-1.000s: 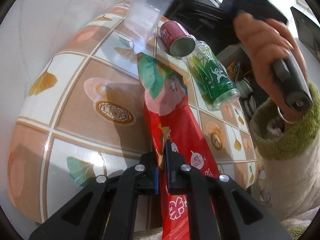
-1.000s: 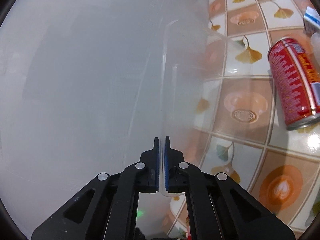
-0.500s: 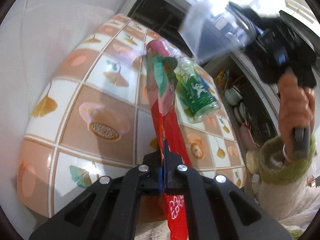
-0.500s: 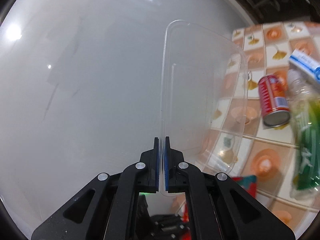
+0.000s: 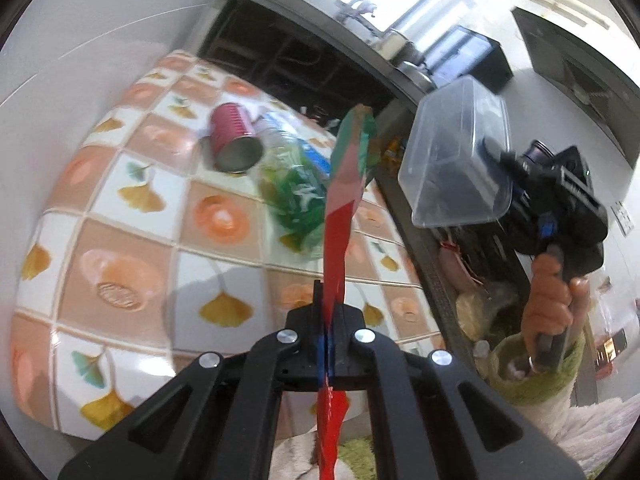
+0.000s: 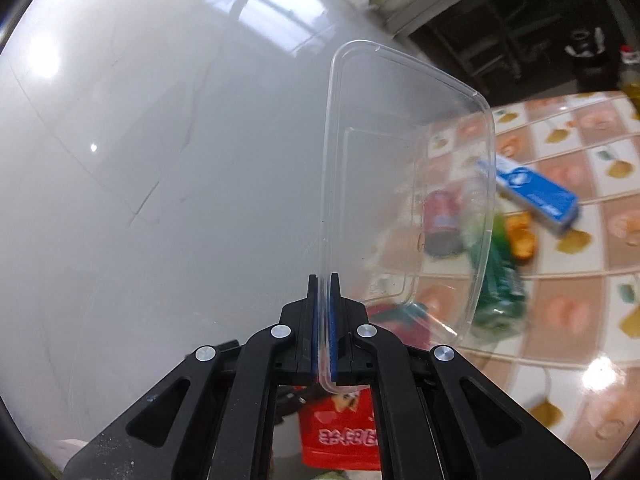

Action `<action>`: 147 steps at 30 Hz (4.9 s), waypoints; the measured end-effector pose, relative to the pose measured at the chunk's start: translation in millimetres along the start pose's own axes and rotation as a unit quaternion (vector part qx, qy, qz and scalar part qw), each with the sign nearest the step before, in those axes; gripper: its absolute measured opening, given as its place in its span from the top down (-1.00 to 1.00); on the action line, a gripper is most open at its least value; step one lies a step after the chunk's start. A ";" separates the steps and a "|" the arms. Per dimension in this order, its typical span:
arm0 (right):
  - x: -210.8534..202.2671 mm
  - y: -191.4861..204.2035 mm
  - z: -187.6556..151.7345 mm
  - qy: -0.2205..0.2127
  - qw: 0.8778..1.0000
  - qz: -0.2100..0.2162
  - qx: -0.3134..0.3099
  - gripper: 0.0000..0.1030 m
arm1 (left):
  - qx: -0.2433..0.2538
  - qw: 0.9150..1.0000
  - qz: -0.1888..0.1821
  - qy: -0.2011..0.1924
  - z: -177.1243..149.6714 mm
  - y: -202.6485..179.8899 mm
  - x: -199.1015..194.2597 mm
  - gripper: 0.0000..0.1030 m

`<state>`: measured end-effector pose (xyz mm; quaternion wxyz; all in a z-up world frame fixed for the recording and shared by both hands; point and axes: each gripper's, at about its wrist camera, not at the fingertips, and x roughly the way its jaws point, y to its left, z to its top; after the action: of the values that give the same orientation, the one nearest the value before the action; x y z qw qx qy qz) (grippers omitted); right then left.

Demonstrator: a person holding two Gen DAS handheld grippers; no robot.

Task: Collect trash
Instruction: 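Carry the red bag and clear container over the blue wastebasket, then open both grippers to drop the bag and container into the basket, then return both tools to the table above the remaining trash, then grasp the green drink bottle with the left gripper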

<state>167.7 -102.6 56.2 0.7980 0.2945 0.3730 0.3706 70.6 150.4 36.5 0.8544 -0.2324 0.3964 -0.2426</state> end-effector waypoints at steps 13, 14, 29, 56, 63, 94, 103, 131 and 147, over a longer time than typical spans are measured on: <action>-96.7 -36.4 -28.5 -0.072 0.995 -0.053 0.034 0.95 | 0.058 0.996 -0.052 0.036 14.0 -64.1 48.4 1.00; -105.6 -37.6 -29.6 -0.078 0.995 -0.056 0.037 0.95 | 0.061 0.996 -0.056 0.040 16.5 -68.6 53.2 1.00; -250.8 -81.9 -57.3 -0.198 0.964 -0.146 0.096 0.95 | 0.158 0.976 -0.112 0.096 48.5 -178.9 143.1 1.00; -292.7 -328.7 -154.0 -0.167 0.868 -0.331 0.330 0.95 | 0.272 0.877 0.003 0.397 -51.5 -340.3 554.7 1.00; -277.2 -401.6 -153.5 -0.115 0.858 -0.342 0.365 0.95 | 0.228 0.862 0.048 0.451 -94.6 -329.7 636.6 0.99; -286.6 -303.1 -159.8 -0.134 0.853 -0.427 0.269 -0.23 | 0.266 0.906 -0.082 0.318 -21.5 -356.4 445.1 -0.53; -278.6 -216.9 -134.7 -0.160 0.871 -0.425 0.187 -0.40 | 0.261 0.941 -0.097 0.191 3.1 -285.4 299.3 -0.75; -107.6 -70.8 -60.1 -0.072 0.868 -0.482 -0.089 -0.85 | 0.127 0.990 0.060 0.028 17.4 -78.0 131.2 -0.84; -47.0 -54.2 -46.2 -0.034 0.878 -0.457 -0.140 -0.85 | 0.022 0.998 0.065 -0.002 59.9 -15.2 140.2 -0.84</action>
<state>129.3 -161.7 8.1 0.9236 -0.0108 0.3832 0.0028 194.1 67.0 1.0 0.8744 -0.1874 0.4030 -0.1947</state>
